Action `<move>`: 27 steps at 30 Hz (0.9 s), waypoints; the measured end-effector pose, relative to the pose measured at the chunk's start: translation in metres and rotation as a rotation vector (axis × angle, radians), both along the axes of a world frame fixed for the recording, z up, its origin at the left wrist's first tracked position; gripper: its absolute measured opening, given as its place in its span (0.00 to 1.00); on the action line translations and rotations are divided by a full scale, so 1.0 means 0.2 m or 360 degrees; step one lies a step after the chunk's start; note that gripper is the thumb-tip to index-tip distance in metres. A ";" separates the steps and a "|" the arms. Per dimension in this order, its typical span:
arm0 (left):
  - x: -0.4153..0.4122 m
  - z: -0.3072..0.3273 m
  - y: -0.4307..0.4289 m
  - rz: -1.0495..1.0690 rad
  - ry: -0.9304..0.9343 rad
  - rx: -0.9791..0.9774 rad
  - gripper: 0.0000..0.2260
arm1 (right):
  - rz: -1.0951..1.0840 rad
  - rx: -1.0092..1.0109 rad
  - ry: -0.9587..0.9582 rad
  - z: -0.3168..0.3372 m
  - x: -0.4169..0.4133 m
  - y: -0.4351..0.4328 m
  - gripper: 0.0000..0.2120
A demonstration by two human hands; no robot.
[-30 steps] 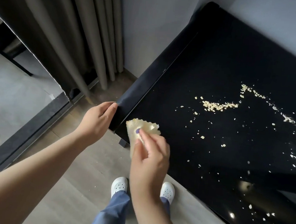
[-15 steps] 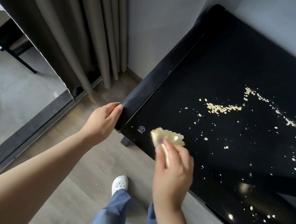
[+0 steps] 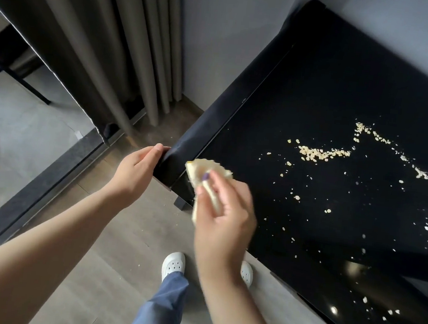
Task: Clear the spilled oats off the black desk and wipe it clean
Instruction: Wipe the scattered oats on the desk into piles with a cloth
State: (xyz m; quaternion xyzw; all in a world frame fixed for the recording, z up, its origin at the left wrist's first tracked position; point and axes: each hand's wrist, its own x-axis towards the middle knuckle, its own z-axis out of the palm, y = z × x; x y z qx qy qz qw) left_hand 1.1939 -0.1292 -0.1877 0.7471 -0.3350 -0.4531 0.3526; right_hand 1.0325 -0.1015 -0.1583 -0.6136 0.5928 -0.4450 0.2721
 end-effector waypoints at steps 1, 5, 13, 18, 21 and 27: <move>0.00 0.00 0.01 0.0006 0.0029 0.0000 0.14 | 0.0041 0.0018 0.0002 -0.03 0.06 0.02 0.11; -0.02 0.01 0.02 0.0023 0.0016 -0.0030 0.13 | 0.0060 0.0057 0.0143 -0.13 0.17 0.04 0.13; -0.05 0.03 0.04 -0.0086 -0.0189 -0.0062 0.14 | -0.0030 -0.0027 0.0424 -0.13 -0.25 0.08 0.10; -0.07 0.02 0.05 -0.0090 -0.0193 -0.0099 0.13 | -0.0334 0.0073 0.0458 -0.09 -0.46 0.10 0.11; -0.07 0.02 0.05 -0.0095 -0.0191 -0.0107 0.13 | -0.0343 0.0073 0.0345 -0.04 -0.42 0.08 0.10; -0.05 0.00 0.05 -0.0086 -0.0141 -0.0097 0.11 | 0.0011 -0.0012 0.0134 -0.03 -0.10 0.09 0.10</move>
